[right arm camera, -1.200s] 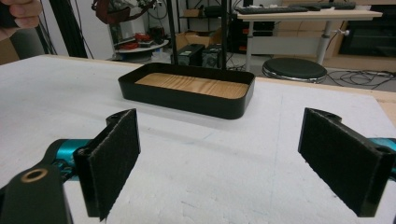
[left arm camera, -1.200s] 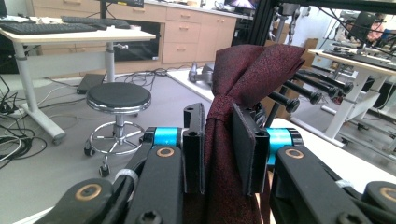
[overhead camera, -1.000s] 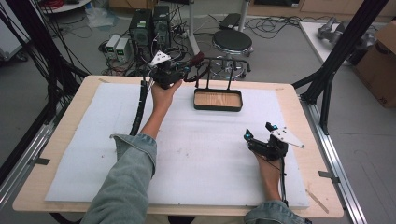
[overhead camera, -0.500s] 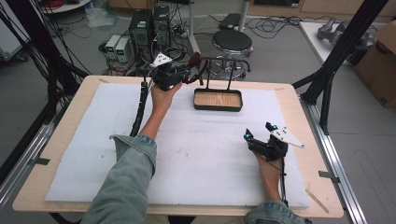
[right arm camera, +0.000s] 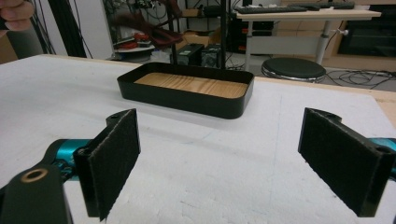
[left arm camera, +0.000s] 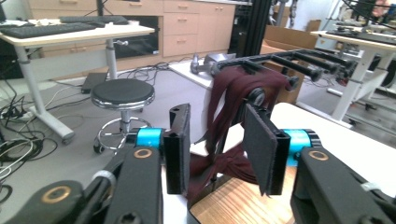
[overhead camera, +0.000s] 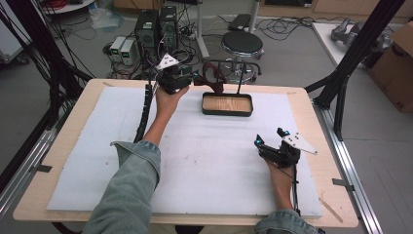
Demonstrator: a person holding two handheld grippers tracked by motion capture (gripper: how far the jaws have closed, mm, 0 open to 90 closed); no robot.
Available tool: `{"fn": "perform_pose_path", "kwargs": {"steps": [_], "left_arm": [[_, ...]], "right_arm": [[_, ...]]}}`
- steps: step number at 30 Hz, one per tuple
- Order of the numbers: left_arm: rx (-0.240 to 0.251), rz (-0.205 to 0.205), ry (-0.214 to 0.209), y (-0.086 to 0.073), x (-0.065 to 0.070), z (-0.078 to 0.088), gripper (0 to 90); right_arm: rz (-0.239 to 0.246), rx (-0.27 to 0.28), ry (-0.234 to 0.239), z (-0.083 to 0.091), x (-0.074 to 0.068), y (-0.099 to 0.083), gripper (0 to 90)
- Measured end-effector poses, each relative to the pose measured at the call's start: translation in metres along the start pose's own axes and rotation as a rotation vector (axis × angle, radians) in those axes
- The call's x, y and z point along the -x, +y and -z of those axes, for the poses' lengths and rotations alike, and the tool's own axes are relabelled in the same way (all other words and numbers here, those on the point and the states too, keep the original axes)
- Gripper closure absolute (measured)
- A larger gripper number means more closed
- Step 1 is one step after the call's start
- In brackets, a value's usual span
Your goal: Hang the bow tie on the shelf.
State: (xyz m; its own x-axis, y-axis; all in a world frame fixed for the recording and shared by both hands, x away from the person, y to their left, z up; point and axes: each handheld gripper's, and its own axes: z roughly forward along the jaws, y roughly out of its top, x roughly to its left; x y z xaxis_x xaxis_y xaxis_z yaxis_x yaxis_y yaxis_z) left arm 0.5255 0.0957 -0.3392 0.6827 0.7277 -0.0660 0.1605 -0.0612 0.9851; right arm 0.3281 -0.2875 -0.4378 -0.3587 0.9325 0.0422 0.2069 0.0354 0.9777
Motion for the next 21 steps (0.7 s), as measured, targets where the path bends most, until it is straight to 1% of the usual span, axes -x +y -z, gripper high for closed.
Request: {"fn": "perform_pose_path", "kwargs": {"steps": [3,6,10,15,19,21], "left_arm": [[0.015,-0.022,-0.014,0.004,0.001,0.007,57.8],[0.027,-0.037,-0.024,0.008,-0.001,0.017,55.8],[0.03,-0.069,-0.021,0.013,-0.004,0.031,53.2],[0.029,-0.068,-0.025,0.018,-0.011,0.049,48.7],[0.029,-0.087,-0.026,0.021,-0.015,0.065,46.1],[0.017,-0.097,-0.025,0.021,-0.016,0.074,44.4]], "right_arm": [[-0.001,0.0,0.002,0.0,0.0,0.0,12.0],[-0.002,-0.002,0.001,0.0,0.0,0.0,12.0],[0.001,0.0,0.0,0.0,0.0,0.0,12.0],[0.0,0.0,-0.002,0.0,0.0,0.0,12.0],[-0.002,-0.003,-0.003,0.0,0.0,0.0,12.0],[0.0,-0.003,-0.003,0.0,0.0,0.0,12.0]]}}
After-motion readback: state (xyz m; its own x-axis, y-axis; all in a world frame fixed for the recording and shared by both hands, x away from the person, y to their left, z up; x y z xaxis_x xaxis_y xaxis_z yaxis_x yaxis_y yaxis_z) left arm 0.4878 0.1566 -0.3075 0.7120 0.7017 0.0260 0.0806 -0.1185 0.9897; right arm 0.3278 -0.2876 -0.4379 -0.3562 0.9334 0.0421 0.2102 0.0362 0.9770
